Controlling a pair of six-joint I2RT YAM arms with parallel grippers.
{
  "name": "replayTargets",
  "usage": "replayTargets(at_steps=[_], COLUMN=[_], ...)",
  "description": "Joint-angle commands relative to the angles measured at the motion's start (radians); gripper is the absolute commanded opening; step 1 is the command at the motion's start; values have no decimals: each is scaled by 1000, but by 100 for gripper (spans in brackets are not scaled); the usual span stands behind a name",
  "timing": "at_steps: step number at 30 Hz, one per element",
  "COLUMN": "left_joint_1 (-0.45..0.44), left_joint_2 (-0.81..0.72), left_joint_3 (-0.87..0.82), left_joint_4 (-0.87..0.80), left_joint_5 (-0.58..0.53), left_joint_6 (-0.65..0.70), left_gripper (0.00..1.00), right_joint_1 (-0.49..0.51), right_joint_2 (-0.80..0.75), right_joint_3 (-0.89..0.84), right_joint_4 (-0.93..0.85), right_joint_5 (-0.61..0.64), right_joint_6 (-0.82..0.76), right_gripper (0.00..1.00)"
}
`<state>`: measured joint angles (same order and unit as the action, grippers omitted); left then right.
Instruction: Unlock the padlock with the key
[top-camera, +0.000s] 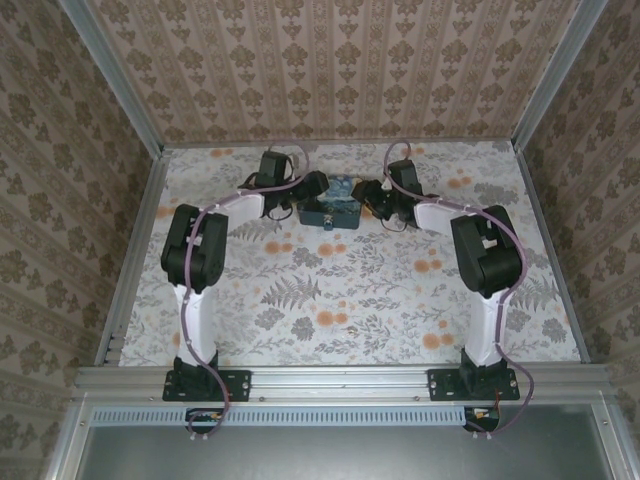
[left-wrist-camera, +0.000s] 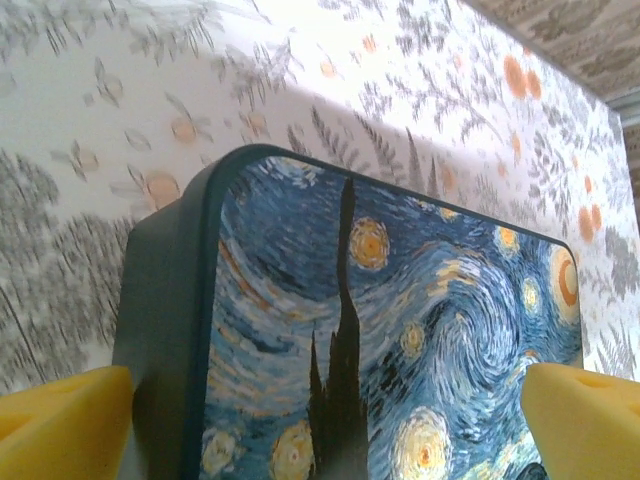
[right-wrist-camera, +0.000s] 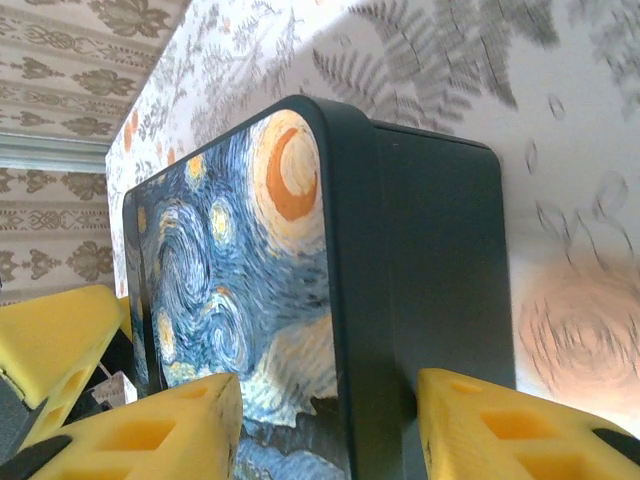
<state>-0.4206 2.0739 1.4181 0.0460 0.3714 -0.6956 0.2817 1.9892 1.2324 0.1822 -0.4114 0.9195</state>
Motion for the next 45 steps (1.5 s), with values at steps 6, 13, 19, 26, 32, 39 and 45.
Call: replayTargets(at_steps=[6, 13, 19, 26, 32, 39, 45], left_joint_1=[-161, -252, -301, -316, -281, -150, -118], left_joint_2=[-212, -371, -464, -493, -559, -806, -991], left_joint_3=[-217, -435, -546, -599, -600, -687, -723], left_joint_4=[88, 111, 95, 120, 30, -128, -302], left_joint_5=[-33, -146, -227, -256, -331, -385, -305], left_joint_6=[-26, -93, -128, -175, -161, -128, -94], left_gripper=[100, 100, 100, 100, 100, 100, 100], right_joint_1=[58, 115, 183, 181, 140, 146, 289], right_joint_2=[-212, -369, -484, -525, -653, -901, -1040], right_joint_3=[-263, -502, -630, -619, -601, -651, -746], right_joint_4=[172, 227, 208, 99, -81, -371, -504], right_joint_5=[-30, 9, 78, 149, 228, 244, 249], right_joint_6=[46, 85, 97, 43, -47, -140, -154], right_gripper=[52, 56, 60, 71, 76, 70, 62])
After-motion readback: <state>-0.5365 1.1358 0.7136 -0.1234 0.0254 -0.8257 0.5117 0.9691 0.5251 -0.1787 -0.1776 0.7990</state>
